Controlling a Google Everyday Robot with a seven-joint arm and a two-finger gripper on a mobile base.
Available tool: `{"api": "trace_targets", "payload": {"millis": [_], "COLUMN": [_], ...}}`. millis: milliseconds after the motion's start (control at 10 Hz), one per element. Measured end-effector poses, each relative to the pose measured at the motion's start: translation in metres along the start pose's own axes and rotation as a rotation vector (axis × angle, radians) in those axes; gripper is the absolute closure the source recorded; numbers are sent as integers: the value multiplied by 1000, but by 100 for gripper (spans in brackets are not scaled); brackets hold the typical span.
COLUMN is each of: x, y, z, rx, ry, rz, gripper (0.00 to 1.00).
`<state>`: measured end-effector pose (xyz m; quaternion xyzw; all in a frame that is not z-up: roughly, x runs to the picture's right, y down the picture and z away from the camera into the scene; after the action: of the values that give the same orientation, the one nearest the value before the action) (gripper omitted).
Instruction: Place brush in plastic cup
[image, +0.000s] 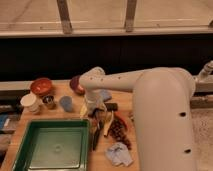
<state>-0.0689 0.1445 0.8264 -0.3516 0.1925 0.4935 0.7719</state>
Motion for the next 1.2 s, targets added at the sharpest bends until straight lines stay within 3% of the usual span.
{"api": "trace_targets", "payload": {"millis": [400, 600, 900, 1200], "x": [-12, -16, -27, -28], "y": [2, -2, -14, -31], "z": [-29, -31, 0, 17], "rx": [27, 42, 69, 83], "ry": [-72, -74, -71, -63], "rz": [2, 20, 63, 133], "gripper": [20, 20, 20, 20]}}
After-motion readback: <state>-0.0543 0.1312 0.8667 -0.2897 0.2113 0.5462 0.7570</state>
